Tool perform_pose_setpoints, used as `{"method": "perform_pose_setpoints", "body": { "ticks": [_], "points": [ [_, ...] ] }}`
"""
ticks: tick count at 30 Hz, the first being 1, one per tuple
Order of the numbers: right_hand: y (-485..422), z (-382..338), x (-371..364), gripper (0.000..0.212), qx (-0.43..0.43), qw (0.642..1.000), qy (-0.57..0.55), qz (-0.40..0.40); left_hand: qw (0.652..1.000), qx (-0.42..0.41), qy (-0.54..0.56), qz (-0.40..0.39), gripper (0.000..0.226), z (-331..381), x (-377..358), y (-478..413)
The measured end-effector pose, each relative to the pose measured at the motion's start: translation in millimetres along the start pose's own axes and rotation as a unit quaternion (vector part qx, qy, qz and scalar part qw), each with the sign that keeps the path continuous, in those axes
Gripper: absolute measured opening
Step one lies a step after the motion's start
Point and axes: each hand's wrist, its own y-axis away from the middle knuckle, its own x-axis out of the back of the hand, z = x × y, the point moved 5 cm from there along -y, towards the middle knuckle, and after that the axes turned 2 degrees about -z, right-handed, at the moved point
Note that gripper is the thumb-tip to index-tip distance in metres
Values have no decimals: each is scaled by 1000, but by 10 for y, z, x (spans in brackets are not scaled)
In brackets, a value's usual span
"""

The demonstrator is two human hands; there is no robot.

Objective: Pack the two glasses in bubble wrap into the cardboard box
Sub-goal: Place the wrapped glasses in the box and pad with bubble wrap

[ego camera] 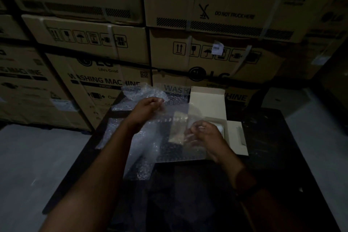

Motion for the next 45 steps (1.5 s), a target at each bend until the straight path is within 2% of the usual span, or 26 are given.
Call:
{"method": "perform_pose_setpoints", "body": {
  "ticks": [3,5,8,11,15,18,20,22,24,27,31,34,38,40,42,45],
  "points": [
    [-10,-34,114,3,-6,999,-29,31,992,82,88,-34,53,-160,-88,66],
    [0,-66,162,11,-9,999,-31,43,981,109,140,-81,53,-257,-193,117],
    [16,-85,251,7,-7,997,-20,74,985,98,104,-95,47,-342,-295,118],
    [43,-117,334,18,3,994,-8,105,992,54,83,-76,72,-315,-355,101],
    [76,-185,467,56,50,986,8,157,995,-3,79,-62,58,-216,-429,74],
    [88,-261,565,73,89,979,67,172,998,-6,35,-54,53,-192,-457,14],
    [91,-336,602,77,110,976,98,163,999,-3,18,-48,53,-177,-486,-12],
    [92,-423,631,72,123,973,125,153,999,-11,6,-35,52,-137,-529,-23],
    [72,-489,652,57,121,972,150,138,999,-32,-25,-18,49,-84,-563,-28],
    [44,-548,707,36,102,973,161,130,993,-71,-95,12,33,-16,-576,-72],
    [42,-591,783,50,61,980,170,81,971,-134,-193,43,18,81,-557,-136],
    [26,-600,839,53,40,971,233,41,981,-120,-146,30,14,140,-583,-120],
    [22,-654,905,14,76,961,260,65,996,-86,-27,-6,21,202,-654,-41],
    [20,-695,916,4,86,960,254,83,997,-67,27,-12,25,193,-681,-12],
    [11,-690,908,9,72,973,202,89,997,-63,42,-5,29,175,-714,-3],
    [14,-592,888,16,21,994,67,87,996,-63,54,31,29,154,-747,6]
  ]
}}
